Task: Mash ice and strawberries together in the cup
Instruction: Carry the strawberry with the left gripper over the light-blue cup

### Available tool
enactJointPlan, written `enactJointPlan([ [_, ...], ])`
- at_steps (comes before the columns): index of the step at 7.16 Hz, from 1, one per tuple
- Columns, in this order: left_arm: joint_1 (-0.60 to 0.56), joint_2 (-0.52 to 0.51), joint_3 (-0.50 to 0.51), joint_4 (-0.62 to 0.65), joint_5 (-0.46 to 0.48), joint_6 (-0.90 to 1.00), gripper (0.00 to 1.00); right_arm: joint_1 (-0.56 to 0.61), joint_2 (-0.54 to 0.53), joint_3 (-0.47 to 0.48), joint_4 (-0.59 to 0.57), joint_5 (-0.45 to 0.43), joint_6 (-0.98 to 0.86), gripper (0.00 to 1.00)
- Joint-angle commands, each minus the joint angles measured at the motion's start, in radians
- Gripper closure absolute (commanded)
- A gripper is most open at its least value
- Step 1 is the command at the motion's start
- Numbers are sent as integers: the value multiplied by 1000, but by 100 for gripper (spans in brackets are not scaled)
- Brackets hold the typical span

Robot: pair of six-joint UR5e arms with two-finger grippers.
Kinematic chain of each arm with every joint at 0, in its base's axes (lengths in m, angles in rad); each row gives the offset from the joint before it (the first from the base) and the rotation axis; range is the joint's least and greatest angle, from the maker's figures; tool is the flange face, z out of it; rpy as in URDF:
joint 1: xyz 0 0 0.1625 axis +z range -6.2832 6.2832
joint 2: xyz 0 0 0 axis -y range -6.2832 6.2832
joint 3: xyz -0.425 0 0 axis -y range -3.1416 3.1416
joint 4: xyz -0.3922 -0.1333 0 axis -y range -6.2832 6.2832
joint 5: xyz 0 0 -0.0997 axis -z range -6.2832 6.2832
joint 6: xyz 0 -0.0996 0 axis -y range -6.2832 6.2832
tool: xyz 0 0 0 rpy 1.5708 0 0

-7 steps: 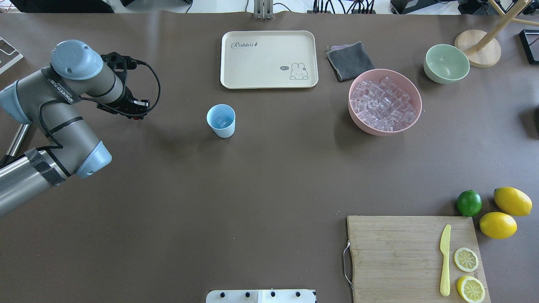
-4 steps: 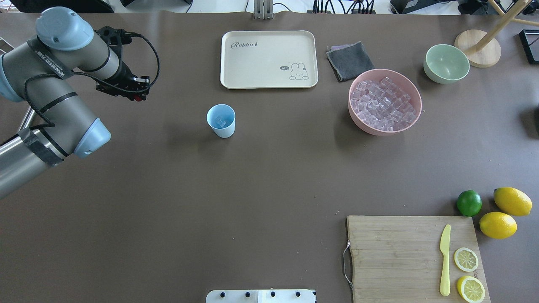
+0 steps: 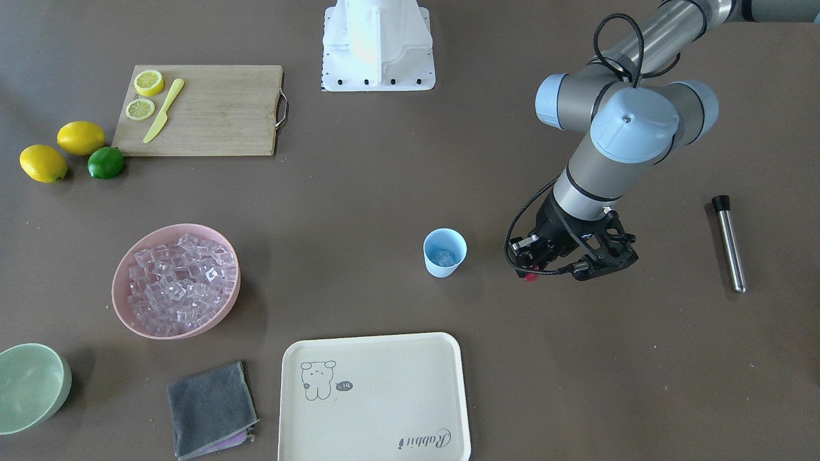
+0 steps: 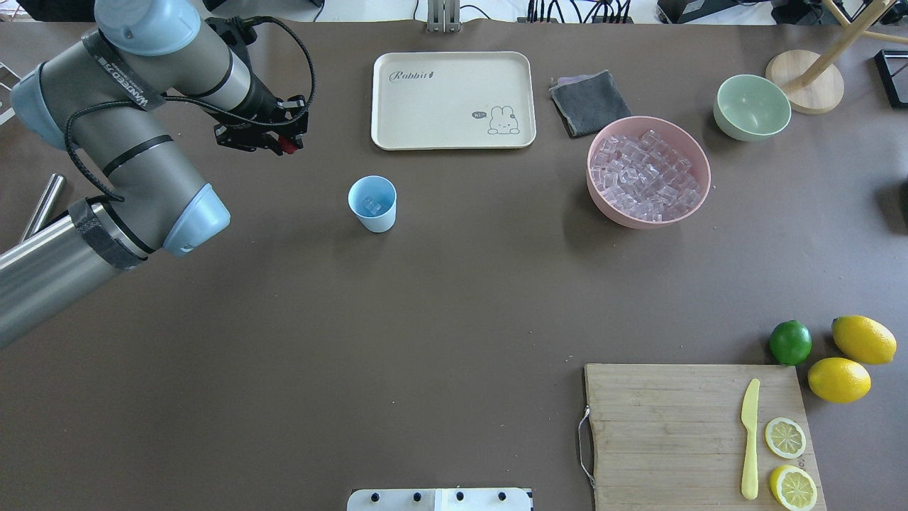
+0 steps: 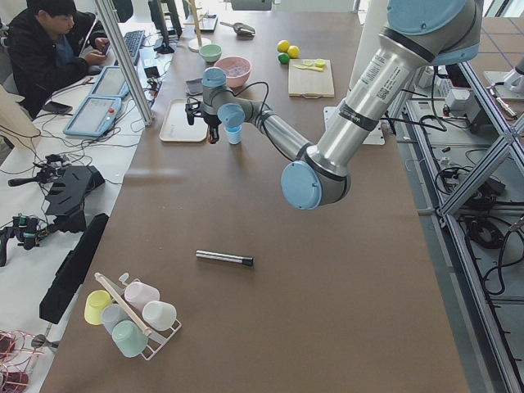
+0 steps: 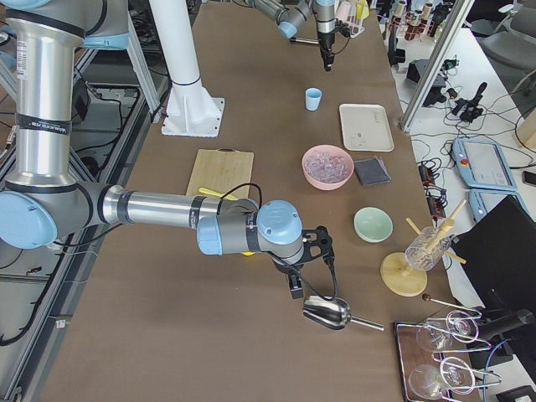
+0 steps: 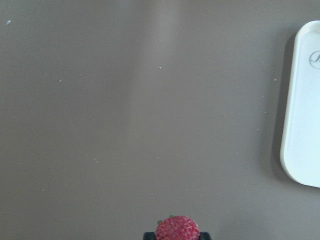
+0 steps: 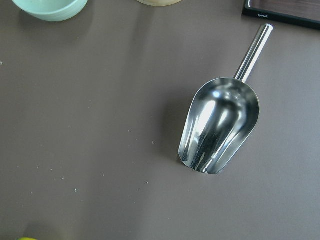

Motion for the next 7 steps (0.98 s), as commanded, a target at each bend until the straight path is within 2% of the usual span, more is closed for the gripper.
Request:
enactJointPlan([
  [1, 26, -21, -14, 0, 6, -88, 100, -9, 2, -5, -2, -12, 125, 2],
  [3, 39, -27, -32, 0, 5, -99, 100, -9, -8, 2, -2, -56, 168, 2],
  [4, 65, -40, -31, -3, 20, -180, 100, -9, -8, 4, -2, -46, 168, 2],
  [5, 93, -59, -25, -7, 70, -202, 100, -9, -8, 5, -1, -45, 165, 1],
  [6, 116, -77, -17, -7, 78, -245, 100, -9, -12, 15, -1, -45, 165, 1],
  [7, 150, -97, -11, -9, 145, -280, 100, -9, -18, 16, -1, -44, 165, 1],
])
